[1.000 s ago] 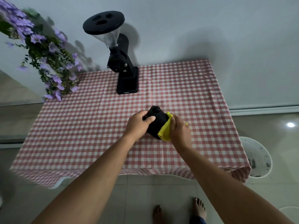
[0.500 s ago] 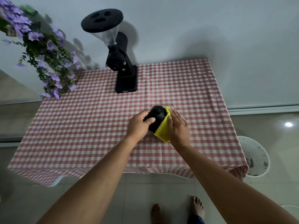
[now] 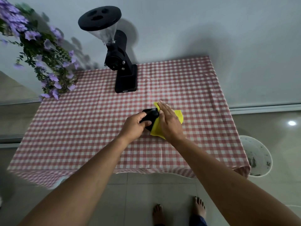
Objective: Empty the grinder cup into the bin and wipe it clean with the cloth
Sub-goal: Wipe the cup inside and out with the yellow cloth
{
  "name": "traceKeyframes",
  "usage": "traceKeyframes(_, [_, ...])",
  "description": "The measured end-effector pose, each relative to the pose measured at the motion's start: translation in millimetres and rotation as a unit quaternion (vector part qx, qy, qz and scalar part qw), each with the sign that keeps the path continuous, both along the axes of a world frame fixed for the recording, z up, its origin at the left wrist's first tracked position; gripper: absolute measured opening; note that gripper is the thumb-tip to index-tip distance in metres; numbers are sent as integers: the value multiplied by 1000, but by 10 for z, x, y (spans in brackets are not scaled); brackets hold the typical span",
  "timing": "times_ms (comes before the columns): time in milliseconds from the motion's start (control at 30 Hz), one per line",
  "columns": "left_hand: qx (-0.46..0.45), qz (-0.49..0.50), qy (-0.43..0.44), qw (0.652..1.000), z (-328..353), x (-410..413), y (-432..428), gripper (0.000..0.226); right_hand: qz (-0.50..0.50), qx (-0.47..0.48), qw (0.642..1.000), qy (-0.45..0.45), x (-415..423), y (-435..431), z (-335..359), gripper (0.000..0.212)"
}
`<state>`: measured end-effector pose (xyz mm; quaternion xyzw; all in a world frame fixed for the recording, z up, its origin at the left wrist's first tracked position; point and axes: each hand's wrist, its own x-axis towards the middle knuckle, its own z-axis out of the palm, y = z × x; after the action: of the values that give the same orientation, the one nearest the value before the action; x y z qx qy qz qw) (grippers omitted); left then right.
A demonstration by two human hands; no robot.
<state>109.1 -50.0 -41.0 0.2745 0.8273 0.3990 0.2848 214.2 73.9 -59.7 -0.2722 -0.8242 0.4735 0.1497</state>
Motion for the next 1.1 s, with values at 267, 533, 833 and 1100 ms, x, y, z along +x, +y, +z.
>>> traceKeyframes(267, [21, 27, 1, 999, -13, 48, -59, 9, -48, -28, 997, -56, -26, 1, -194, 50])
traceKeyframes(533, [7, 42, -23, 999, -58, 32, -86, 18, -59, -19, 998, -29, -33, 71, -254, 47])
traceKeyframes(833, [-62, 55, 26, 996, 213, 85, 65, 53, -104, 7, 994, -24, 93, -54, -174, 42])
traceKeyframes(1100, [-47, 73, 10, 996, 171, 75, 36, 40, -166, -29, 985, 41, 121, -11, -70, 39])
